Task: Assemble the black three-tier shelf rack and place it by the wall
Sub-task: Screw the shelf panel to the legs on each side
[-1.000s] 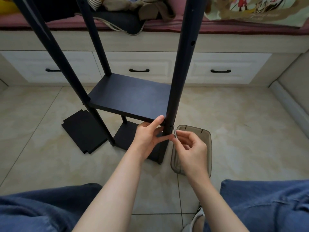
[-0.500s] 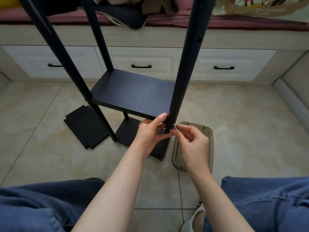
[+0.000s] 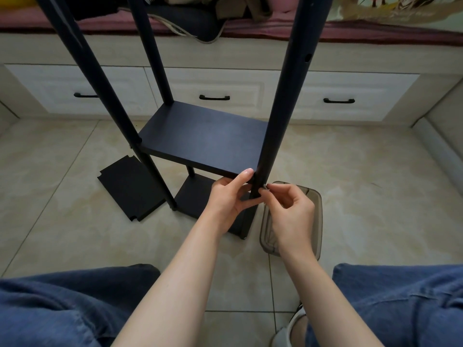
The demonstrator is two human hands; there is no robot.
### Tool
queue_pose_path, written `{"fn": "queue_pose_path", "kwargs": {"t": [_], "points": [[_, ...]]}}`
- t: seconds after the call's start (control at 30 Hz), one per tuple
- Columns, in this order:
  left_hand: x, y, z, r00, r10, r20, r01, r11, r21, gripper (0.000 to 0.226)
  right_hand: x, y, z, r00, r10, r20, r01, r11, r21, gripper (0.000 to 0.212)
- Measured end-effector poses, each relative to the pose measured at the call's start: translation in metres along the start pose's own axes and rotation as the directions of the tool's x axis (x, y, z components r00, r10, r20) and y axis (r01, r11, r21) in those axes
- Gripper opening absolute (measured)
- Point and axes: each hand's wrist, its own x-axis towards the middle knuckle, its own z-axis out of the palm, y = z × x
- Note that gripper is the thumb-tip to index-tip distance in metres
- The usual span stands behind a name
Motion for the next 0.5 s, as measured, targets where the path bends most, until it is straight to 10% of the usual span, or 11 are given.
{"fn": "queue_pose_path", "kwargs": {"t": [0.5], "points": [[-0.0021, -0.0035, 0.0033, 0.999, 0.014, -0.037, -0.014, 1.0, 0.009, 0.034, -0.0035, 0.0009, 0.0046, 0.987, 0.152, -0.05, -0.143, 0.979, 0.146, 0.012]]}}
